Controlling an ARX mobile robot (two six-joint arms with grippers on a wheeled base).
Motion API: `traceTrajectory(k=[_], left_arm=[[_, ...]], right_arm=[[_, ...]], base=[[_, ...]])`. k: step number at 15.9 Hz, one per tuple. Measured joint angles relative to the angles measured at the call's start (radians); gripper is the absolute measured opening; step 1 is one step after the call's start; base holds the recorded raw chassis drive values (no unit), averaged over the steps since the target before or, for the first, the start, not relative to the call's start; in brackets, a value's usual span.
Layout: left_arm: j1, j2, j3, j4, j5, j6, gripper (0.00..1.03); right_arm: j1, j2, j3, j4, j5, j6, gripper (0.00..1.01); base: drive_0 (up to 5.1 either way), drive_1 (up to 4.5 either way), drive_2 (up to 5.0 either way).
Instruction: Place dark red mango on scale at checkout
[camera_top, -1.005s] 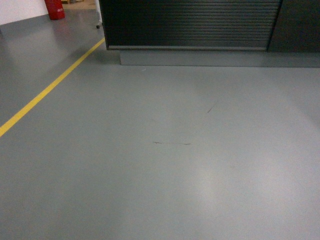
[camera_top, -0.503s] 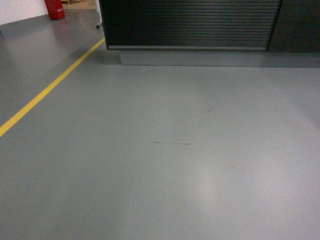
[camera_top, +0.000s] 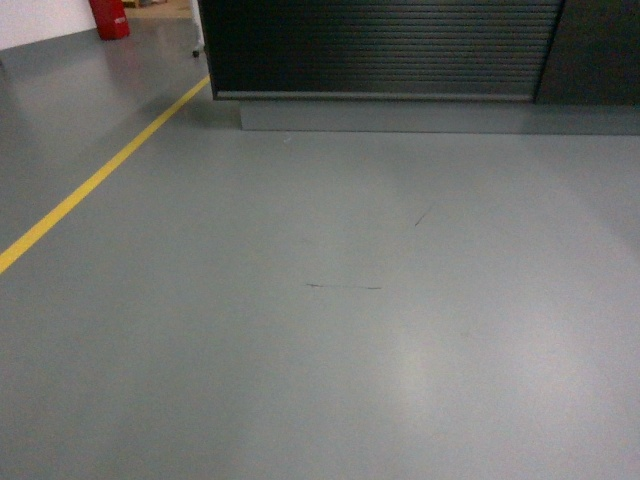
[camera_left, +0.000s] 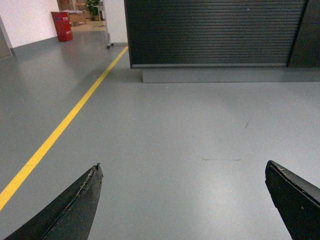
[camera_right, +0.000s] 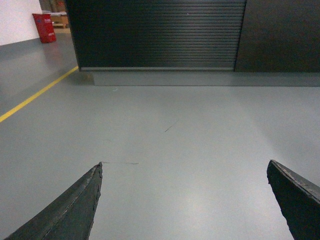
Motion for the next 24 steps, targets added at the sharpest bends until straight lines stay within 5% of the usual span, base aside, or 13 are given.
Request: traceTrajectory(k=[24], left_arm=[[0.0,0.0,0.0,-0.001,0.0,0.0,0.98]], right_arm=[[0.0,0.0,0.0,0.002,0.0,0.0,0.98]], base=[[0.0,3.72,-3.7]])
